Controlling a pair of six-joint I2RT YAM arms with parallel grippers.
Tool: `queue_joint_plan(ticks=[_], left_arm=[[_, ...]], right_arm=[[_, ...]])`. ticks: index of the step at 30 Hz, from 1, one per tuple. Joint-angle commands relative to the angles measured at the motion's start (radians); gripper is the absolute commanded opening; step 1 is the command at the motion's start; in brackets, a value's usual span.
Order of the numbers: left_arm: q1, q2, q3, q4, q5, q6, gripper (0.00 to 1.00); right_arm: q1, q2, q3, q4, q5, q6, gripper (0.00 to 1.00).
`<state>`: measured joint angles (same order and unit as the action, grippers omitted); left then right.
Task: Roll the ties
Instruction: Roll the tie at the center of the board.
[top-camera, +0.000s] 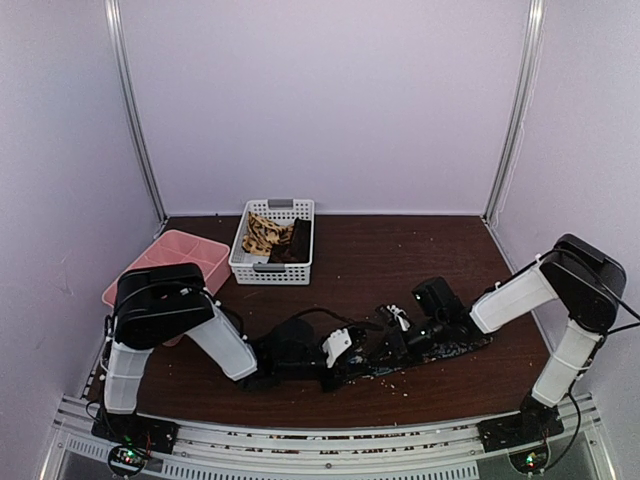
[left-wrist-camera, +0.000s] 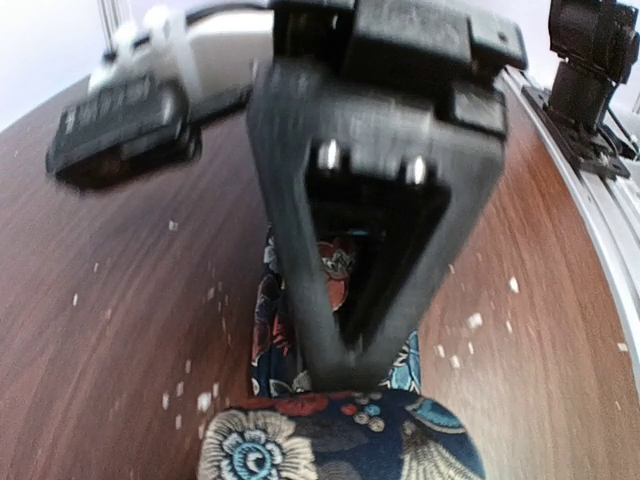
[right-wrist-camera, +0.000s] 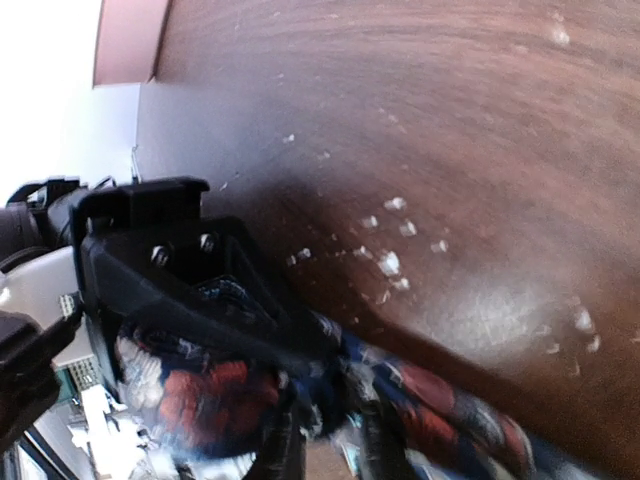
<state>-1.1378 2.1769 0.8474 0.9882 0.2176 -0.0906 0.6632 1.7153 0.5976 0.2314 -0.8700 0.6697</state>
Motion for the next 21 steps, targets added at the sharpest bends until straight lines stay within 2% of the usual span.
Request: queue_joint_plan(ticks=[1,6,10,15,18,20,21], left_arm=[[0.02,-0.083,-0.1,-0.184,0.011,0.065,0.28],[0.032,-0.136,-0.113,-0.335,0.074,0.135,0.32],[0.036,-0.144,-0.089,-0.403,0.094,0.162,0.33],[0.041,-0.139,-0.079,-0.414,0.104,0.167,0.34],[0.041,-0.136,-0.076,-0.413,0.106,0.167,0.34],[0.042,-0.137,-0.078,-0.409,0.108,0.166,0.34],[0.042,-0.138,-0.08,-0.405,0.109,0.164,0.35]], right_arm=[[0.006,-0.089,-0.029,-0.045,0.04,0.028,0.31],[0.033,-0.14,-0.038,0.13,-0.014,0.164,0.46],[0.096,-0.107,0.006,0.189,-0.011,0.229,0.48],[0.144,-0.039,0.044,0.274,-0.009,0.284,0.49],[0.157,-0.002,0.061,0.272,0.003,0.281,0.47],[0.159,0.022,0.066,0.248,0.01,0.266,0.4],[0.159,0.029,0.064,0.233,0.016,0.257,0.33]])
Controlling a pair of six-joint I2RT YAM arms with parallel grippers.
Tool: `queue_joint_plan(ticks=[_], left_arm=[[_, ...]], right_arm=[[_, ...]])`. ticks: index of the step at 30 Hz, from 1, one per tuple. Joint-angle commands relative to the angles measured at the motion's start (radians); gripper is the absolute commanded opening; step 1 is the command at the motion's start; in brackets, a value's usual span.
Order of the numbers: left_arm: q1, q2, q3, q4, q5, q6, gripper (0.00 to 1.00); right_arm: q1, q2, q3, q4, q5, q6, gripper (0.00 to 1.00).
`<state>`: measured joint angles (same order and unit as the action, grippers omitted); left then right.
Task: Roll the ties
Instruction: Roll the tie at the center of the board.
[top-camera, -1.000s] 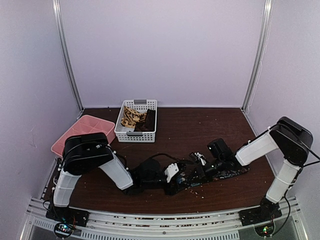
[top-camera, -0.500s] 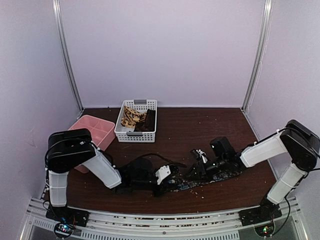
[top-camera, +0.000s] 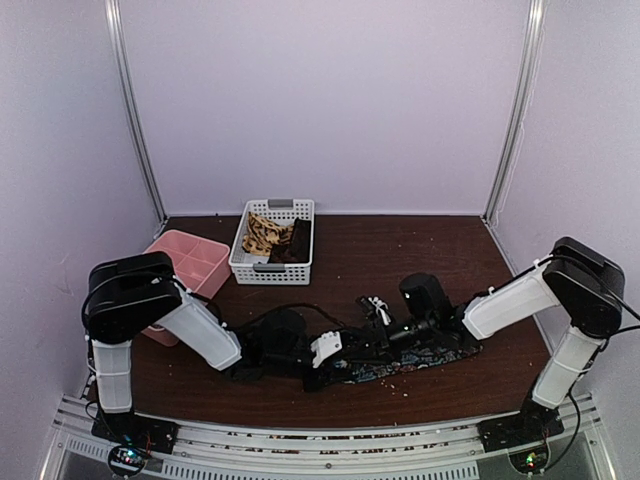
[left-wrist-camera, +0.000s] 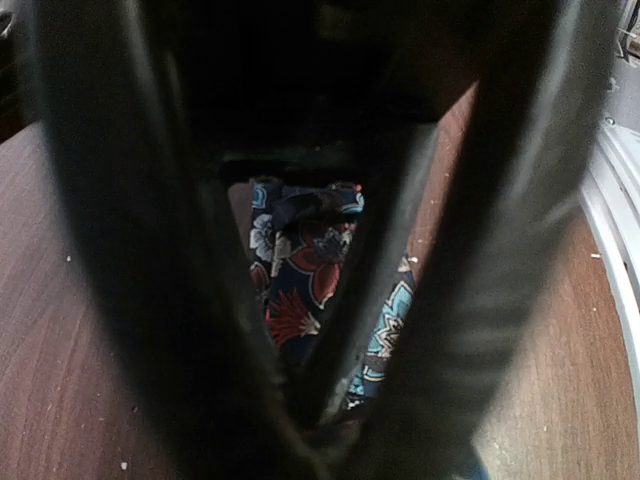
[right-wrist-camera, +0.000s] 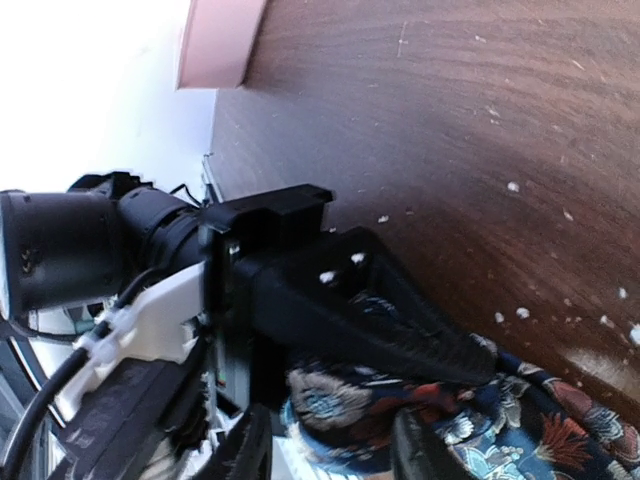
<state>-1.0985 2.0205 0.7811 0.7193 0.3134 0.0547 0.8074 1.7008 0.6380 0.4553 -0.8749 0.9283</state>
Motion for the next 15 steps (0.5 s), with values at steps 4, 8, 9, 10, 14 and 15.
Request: queue_joint_plan(ticks=[4,8,9,10,14,15], left_arm=[[0.009,0.013,-0.019,-0.121,0.016,0.014,0.36],[0.014,-0.003,-0.026,-0.098,0.007,0.01,0.44],[0.017,-0.011,-0.031,-0.088,0.003,0.009,0.49],[0.02,-0.021,-0.037,-0.074,-0.004,0.004,0.55],[0.022,-0.069,-0.073,-0.004,-0.033,-0.004,0.68],[0.022,-0.083,-0.086,0.02,-0.047,-0.013,0.71]], right_arm=[[0.011,0.075,0.02,-0.058,0.033,-0.043,0.11],[0.003,0.071,0.001,-0.097,0.048,-0.078,0.0],[-0.001,0.066,-0.004,-0.107,0.052,-0.087,0.0],[-0.006,0.06,-0.01,-0.119,0.056,-0.098,0.0],[-0.036,0.041,-0.041,-0.152,0.065,-0.137,0.0],[-0.044,0.036,-0.049,-0.156,0.066,-0.145,0.0]])
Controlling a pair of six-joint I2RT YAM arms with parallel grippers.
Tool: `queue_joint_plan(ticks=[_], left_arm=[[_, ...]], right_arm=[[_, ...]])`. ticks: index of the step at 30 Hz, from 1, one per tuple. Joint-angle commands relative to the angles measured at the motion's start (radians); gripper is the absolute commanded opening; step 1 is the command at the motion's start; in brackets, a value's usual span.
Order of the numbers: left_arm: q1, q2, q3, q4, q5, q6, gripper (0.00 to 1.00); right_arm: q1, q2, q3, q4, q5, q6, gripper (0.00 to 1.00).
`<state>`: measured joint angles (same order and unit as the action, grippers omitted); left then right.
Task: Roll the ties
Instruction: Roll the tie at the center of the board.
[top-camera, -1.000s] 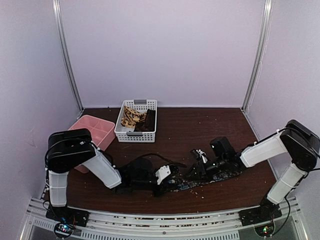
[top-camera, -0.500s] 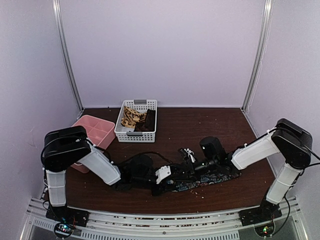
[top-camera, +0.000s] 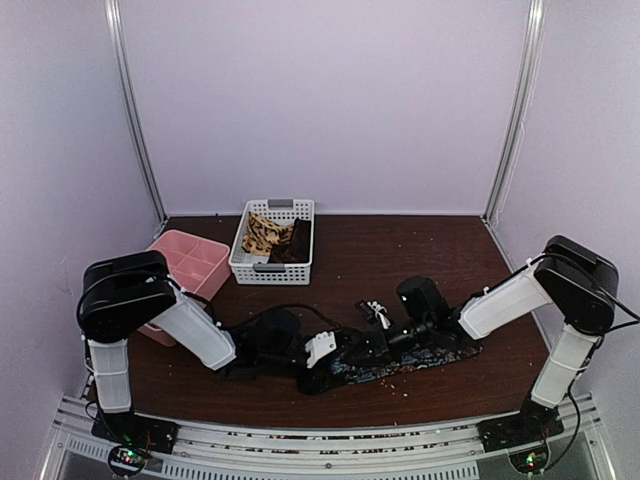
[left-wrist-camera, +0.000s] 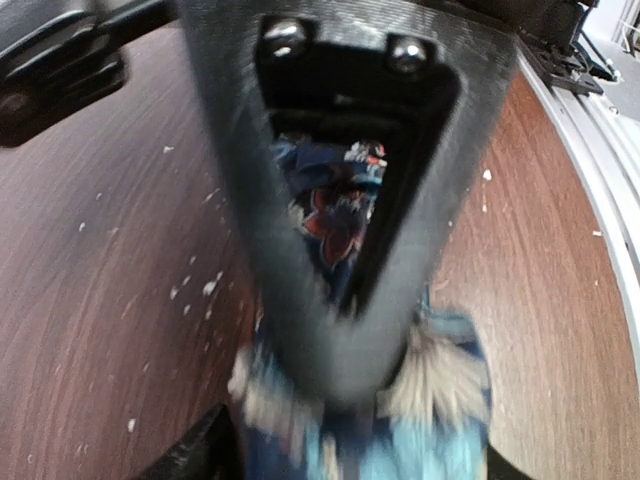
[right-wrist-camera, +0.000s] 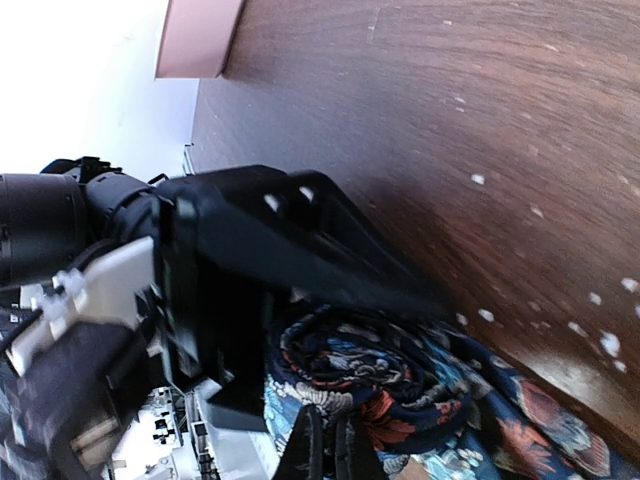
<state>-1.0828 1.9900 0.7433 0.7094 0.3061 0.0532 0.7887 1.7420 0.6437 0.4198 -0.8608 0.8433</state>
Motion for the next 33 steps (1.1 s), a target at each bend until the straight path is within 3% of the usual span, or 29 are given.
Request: queue_joint_plan(ticks=[1,3,5,8,11,14,18,22,33], left_arm=[[0.006,-0.068,-0.064,0.061,-0.061,-0.027,0.74],[0.006,-0.113,-0.092,0.1,-0.104,-0.049,0.81],[0.006,-0.153,-0.113,0.123,-0.157,-0.071,0.95],[0.006,-0.213,-0.166,0.218,-0.264,-0.141,0.98],[0.008,-0.248,-0.283,0.456,-0.414,-0.241,0.98],[0.056,-0.296,-0.326,0.479,-0.292,-0.171,0.98],[0.047,-0.295,-0.207,0.198,-0.232,-0.136,0.98],[0.015,-0.177,-0.171,0.29,-0.156,-0.156,0.98],[-0.031,0.102,0.072,0.29,-0.073,-0.15,0.96]], right_arm=[[-0.034,-0.009,-0.062,-0.124,0.052,-0.069,0.0],[-0.051,-0.015,-0.079,-0.13,0.055,-0.083,0.0],[-0.064,-0.018,-0.092,-0.133,0.056,-0.092,0.0],[-0.08,-0.017,-0.104,-0.136,0.057,-0.107,0.0],[-0.091,-0.012,-0.118,-0.135,0.058,-0.117,0.0],[-0.098,-0.012,-0.129,-0.13,0.058,-0.124,0.0],[-0.101,-0.006,-0.137,-0.134,0.067,-0.14,0.0],[-0.101,0.006,-0.15,-0.108,0.068,-0.133,0.0],[-0.102,0.014,-0.181,-0.068,0.075,-0.12,0.0]])
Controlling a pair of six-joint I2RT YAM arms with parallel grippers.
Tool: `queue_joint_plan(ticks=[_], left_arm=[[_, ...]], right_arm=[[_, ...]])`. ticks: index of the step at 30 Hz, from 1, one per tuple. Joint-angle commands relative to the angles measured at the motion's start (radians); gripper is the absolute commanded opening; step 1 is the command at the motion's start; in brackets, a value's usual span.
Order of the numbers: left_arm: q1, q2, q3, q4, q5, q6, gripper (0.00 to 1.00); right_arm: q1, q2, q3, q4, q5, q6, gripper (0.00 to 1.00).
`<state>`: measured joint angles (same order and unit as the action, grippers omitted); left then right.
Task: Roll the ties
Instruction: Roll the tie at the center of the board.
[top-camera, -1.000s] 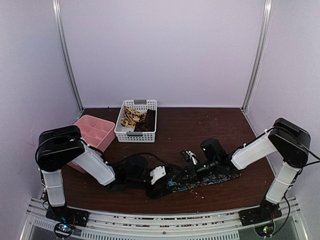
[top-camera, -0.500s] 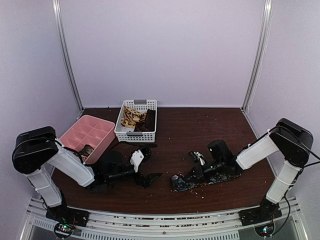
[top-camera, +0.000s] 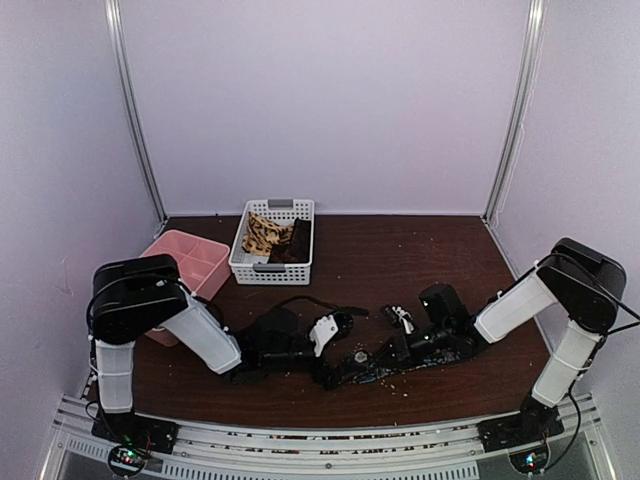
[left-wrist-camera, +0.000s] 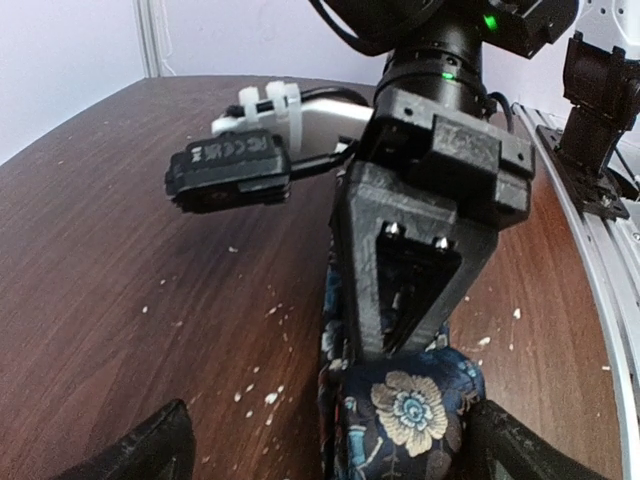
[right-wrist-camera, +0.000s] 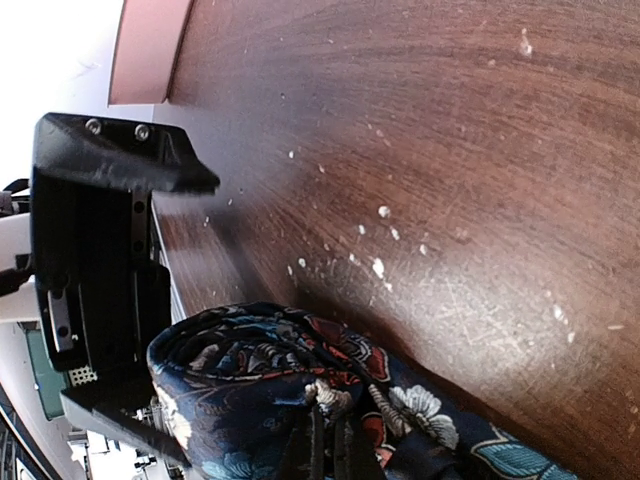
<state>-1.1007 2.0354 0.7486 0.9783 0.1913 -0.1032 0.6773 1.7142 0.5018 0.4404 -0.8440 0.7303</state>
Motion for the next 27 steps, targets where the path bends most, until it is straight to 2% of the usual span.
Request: queue_joint_plan(ticks=[1,6,10,13,19,21,25,27], left_arm=[[-0.015,0.075,0.08,0.028,0.058,0.003,0.94],[-0.021,0.142,0.121,0.065,0.108,-0.009,0.88],[-0.031,0.152,0.129,0.038,0.074,-0.015,0.84],[-0.034,0.167,0.125,0.05,0.028,-0.035,0.71],[-0.034,0.15,0.052,0.093,0.031,-0.026,0.46],[-0.034,0.129,0.025,0.069,0.042,0.001,0.38],[-0.034,0.106,0.007,0.0,0.08,0.052,0.29],[-0.034,0.102,0.005,-0.02,0.09,0.068,0.28]], right_arm=[[0.01,0.041,-0.041,-0.081,0.059,-0.002,0.0],[0.009,0.045,-0.045,-0.06,0.056,0.013,0.0],[0.011,0.04,-0.047,-0.065,0.058,0.012,0.0],[0.01,0.036,-0.051,-0.06,0.061,0.017,0.0],[0.01,0.002,-0.06,-0.044,0.037,0.034,0.0],[0.01,-0.032,-0.057,-0.054,0.029,0.034,0.07],[0.011,-0.13,-0.037,-0.082,0.006,0.05,0.37],[0.021,-0.166,-0.011,-0.122,-0.004,0.05,0.47]])
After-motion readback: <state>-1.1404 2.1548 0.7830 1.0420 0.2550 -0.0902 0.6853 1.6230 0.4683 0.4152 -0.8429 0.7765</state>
